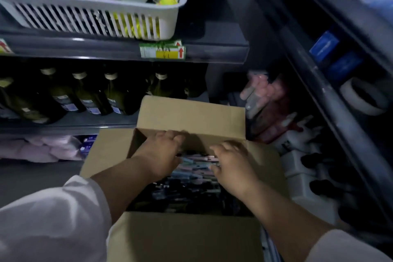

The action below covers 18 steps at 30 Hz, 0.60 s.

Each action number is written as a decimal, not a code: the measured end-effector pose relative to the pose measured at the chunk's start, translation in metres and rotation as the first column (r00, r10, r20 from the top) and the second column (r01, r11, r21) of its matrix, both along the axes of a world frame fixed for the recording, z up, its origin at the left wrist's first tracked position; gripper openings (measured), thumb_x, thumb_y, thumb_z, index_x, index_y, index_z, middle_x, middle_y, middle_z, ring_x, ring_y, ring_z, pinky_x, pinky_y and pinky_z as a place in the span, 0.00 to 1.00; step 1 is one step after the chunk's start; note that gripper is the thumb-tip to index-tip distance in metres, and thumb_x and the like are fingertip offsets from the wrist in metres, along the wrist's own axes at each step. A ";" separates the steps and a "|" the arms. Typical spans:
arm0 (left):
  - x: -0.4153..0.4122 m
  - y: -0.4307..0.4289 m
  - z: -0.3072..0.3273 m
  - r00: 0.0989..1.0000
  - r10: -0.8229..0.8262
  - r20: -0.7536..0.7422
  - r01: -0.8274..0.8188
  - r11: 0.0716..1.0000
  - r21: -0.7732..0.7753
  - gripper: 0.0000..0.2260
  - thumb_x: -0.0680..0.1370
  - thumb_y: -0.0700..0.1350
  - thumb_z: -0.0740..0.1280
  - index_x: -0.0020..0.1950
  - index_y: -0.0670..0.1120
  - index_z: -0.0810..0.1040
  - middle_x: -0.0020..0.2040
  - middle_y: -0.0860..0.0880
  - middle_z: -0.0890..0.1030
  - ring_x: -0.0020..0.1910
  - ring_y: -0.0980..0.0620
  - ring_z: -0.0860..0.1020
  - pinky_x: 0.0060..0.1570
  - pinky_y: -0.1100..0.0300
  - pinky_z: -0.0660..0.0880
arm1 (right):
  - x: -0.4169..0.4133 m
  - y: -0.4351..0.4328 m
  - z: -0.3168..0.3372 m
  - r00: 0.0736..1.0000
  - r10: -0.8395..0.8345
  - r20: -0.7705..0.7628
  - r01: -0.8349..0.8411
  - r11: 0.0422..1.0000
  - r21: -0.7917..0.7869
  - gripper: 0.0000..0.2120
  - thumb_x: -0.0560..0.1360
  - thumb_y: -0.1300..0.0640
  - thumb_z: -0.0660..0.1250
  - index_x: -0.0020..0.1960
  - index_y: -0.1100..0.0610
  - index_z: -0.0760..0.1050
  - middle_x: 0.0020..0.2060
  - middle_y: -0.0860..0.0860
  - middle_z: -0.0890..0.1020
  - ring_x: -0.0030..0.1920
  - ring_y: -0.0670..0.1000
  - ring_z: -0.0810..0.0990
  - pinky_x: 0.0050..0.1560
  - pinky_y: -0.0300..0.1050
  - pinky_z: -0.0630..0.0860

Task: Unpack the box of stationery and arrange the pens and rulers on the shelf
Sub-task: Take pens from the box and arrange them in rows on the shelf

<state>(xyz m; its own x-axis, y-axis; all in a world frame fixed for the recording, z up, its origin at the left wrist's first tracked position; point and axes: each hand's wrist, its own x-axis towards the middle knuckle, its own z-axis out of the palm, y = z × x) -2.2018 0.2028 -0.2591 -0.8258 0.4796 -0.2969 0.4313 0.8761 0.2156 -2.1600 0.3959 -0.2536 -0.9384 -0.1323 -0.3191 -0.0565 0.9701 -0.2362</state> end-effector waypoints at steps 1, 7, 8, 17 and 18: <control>0.000 0.002 -0.014 1.000 -0.014 0.021 0.014 1.000 -0.002 0.26 0.79 0.51 0.63 0.74 0.47 0.60 0.72 0.45 0.65 0.68 0.43 0.66 0.66 0.52 0.65 | 0.000 0.002 -0.013 1.000 0.010 0.005 -0.010 1.000 0.016 0.23 0.78 0.51 0.63 0.72 0.51 0.66 0.67 0.50 0.70 0.67 0.53 0.67 0.65 0.44 0.65; -0.005 0.010 -0.089 0.993 -0.051 0.102 0.058 0.996 -0.072 0.23 0.76 0.43 0.64 0.71 0.46 0.66 0.68 0.43 0.69 0.65 0.42 0.69 0.63 0.52 0.69 | -0.001 0.010 -0.087 0.996 0.062 0.072 -0.065 0.997 0.046 0.26 0.75 0.53 0.66 0.72 0.52 0.67 0.69 0.52 0.70 0.68 0.53 0.68 0.66 0.40 0.63; -0.007 0.011 -0.098 0.994 -0.055 0.096 0.063 0.994 -0.089 0.24 0.75 0.43 0.65 0.71 0.46 0.67 0.67 0.43 0.70 0.64 0.43 0.69 0.63 0.53 0.69 | -0.002 0.010 -0.097 0.993 0.071 0.089 -0.076 0.996 0.048 0.27 0.75 0.53 0.67 0.72 0.53 0.66 0.70 0.52 0.69 0.69 0.53 0.67 0.67 0.40 0.62; -0.029 0.012 -0.144 0.996 -0.026 0.081 0.039 0.987 -0.155 0.34 0.73 0.49 0.68 0.75 0.47 0.58 0.70 0.44 0.66 0.67 0.43 0.67 0.67 0.53 0.65 | -0.035 0.007 -0.141 0.960 0.171 0.222 -0.202 0.971 0.128 0.30 0.72 0.53 0.70 0.72 0.54 0.65 0.69 0.54 0.70 0.68 0.56 0.69 0.67 0.47 0.67; -0.030 0.013 -0.146 0.997 -0.022 0.071 0.034 0.985 -0.170 0.33 0.73 0.50 0.68 0.74 0.47 0.59 0.69 0.44 0.66 0.67 0.43 0.67 0.66 0.52 0.66 | -0.037 0.006 -0.142 0.953 0.185 0.239 -0.223 0.964 0.144 0.31 0.72 0.52 0.71 0.71 0.54 0.65 0.69 0.55 0.70 0.68 0.56 0.69 0.67 0.47 0.68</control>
